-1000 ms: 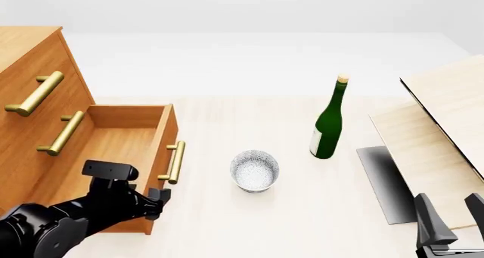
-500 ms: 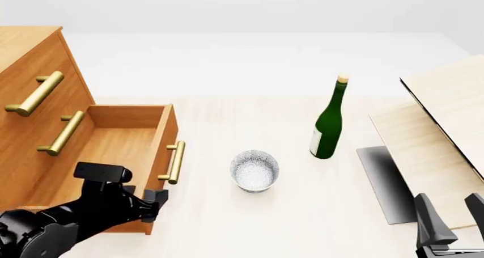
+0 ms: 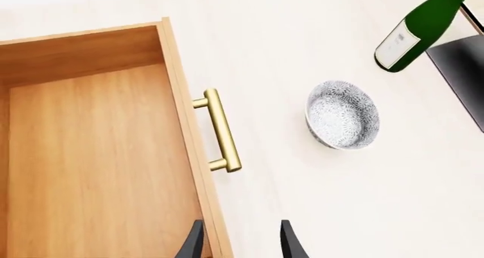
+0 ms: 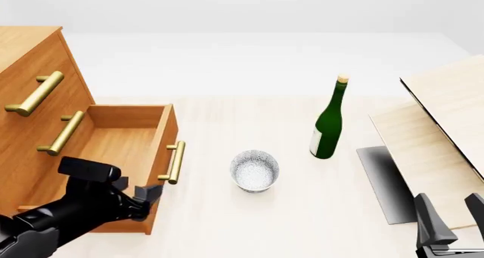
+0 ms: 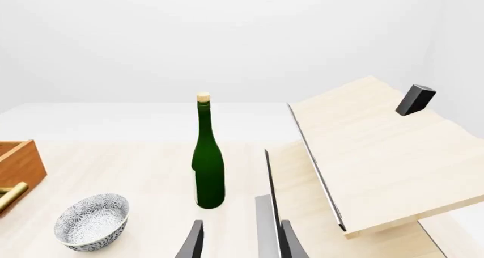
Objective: Put the bowl in the bottom drawer of the cabinet and close it.
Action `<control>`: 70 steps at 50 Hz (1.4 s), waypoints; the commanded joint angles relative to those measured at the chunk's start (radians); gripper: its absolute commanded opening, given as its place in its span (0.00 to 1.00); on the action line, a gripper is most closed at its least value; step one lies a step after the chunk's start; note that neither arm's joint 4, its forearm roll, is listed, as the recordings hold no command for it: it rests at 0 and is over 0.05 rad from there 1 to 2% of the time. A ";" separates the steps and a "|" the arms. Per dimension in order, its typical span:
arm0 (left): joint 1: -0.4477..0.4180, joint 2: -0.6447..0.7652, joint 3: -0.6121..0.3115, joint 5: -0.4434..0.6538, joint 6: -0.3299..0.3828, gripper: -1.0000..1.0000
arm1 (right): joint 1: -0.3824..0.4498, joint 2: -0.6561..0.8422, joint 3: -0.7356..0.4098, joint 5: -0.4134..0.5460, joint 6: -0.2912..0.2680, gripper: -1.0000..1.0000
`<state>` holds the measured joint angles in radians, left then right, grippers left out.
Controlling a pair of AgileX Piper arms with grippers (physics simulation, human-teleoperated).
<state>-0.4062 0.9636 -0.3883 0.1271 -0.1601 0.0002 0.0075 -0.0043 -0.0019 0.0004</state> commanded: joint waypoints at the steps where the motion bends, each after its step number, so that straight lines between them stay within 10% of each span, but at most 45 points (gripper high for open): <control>1: 0.007 -0.054 -0.006 0.033 0.009 1.00 | 0.000 0.000 0.000 0.000 0.000 1.00; 70: -0.085 -0.049 -0.212 0.052 -0.064 1.00 | 0.000 0.000 0.000 0.000 0.000 1.00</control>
<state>-0.4695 0.8820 -0.5685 0.1984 -0.2111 0.0002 0.0075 -0.0043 -0.0019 0.0005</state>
